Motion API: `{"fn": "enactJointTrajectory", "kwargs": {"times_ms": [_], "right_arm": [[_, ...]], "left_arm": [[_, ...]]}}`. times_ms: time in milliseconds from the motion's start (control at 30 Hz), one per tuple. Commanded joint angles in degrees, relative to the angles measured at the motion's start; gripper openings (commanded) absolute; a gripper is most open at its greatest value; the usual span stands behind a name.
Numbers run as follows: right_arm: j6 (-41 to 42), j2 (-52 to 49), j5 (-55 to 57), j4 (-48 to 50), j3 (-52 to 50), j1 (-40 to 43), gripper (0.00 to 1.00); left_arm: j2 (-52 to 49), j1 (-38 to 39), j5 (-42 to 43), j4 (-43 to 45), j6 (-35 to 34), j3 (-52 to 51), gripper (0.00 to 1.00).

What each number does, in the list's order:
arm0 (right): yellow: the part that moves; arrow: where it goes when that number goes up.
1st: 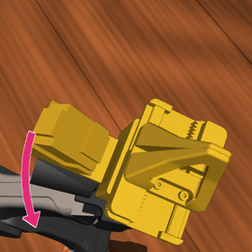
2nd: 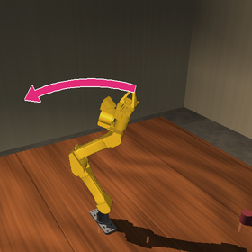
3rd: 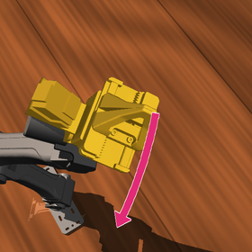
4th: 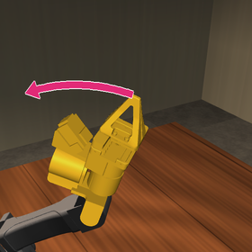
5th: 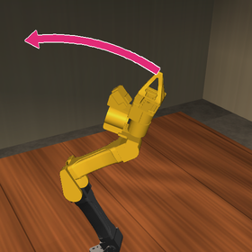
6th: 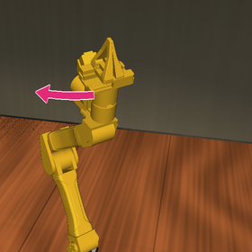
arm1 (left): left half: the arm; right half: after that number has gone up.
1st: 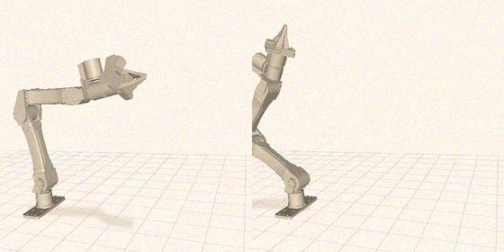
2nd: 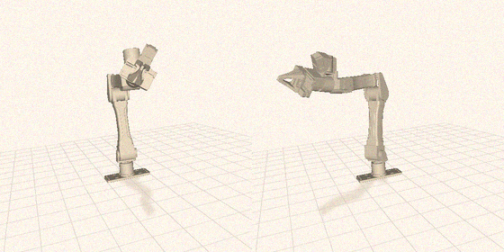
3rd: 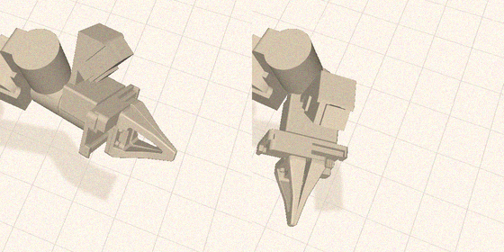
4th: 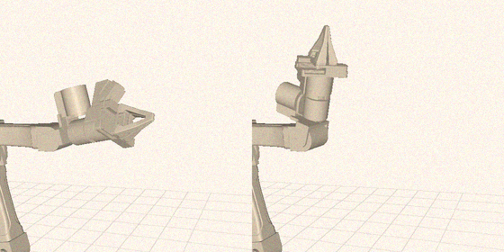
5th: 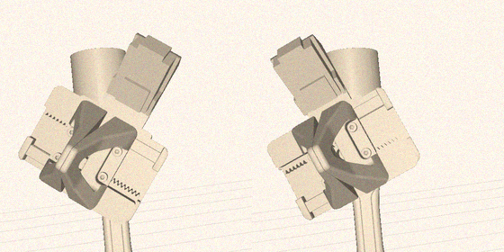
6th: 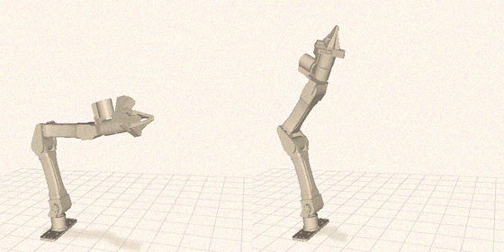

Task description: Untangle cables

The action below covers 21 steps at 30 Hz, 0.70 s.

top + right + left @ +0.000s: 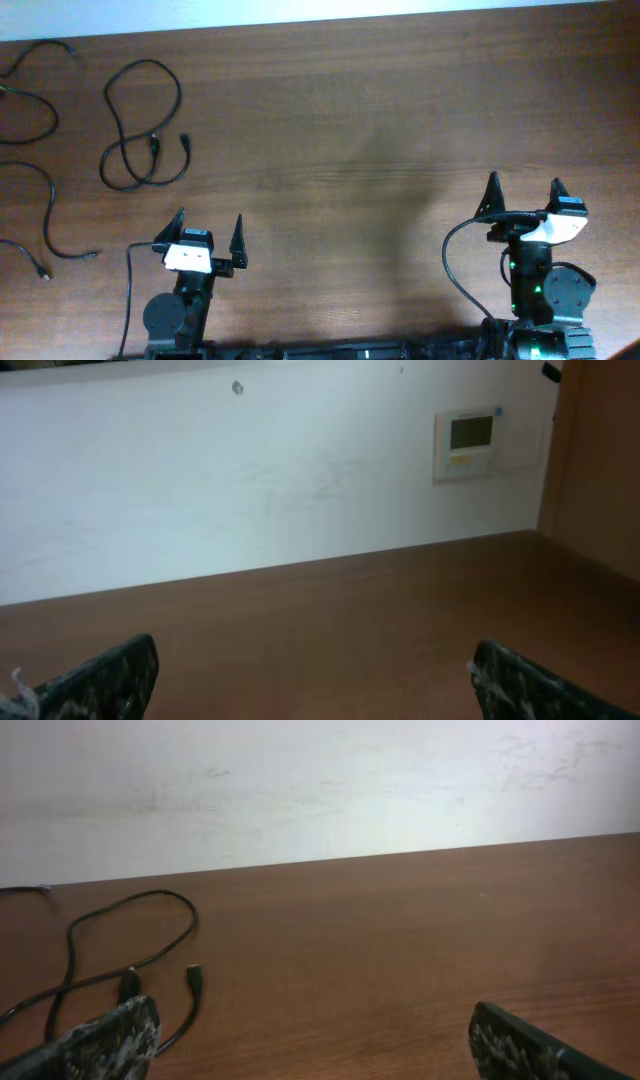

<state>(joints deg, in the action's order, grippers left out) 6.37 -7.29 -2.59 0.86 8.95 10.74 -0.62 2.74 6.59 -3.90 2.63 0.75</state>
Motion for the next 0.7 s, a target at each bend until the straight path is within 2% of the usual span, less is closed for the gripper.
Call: {"fn": "enactJointTrajectory", "kwargs": {"times_ms": [0,133,233,367,667], "right_arm": [[1.68,4.74,-1.05,0.00,-5.29,0.15,0.99],[1.40,7.10,-1.90,-5.92,-6.80,0.15,0.99],[0.90,7.10,-3.19,-5.07,-8.59,0.15,0.99],[-5.16,7.10,-3.15,-5.11,-8.61,-2.56,0.99],[-5.09,7.10,-2.75,-4.96,-8.61,-2.54,0.99]], "left_arm": [[0.28,0.22,-0.42,-0.20,0.90,-0.24,0.99],[0.28,0.22,-0.42,-0.20,0.90,-0.24,0.99],[0.28,0.22,-0.42,-0.20,0.90,-0.24,0.99],[0.28,0.22,-0.42,-0.20,0.90,-0.24,0.99],[0.28,0.22,-0.42,-0.20,0.90,-0.24,0.99]]}}
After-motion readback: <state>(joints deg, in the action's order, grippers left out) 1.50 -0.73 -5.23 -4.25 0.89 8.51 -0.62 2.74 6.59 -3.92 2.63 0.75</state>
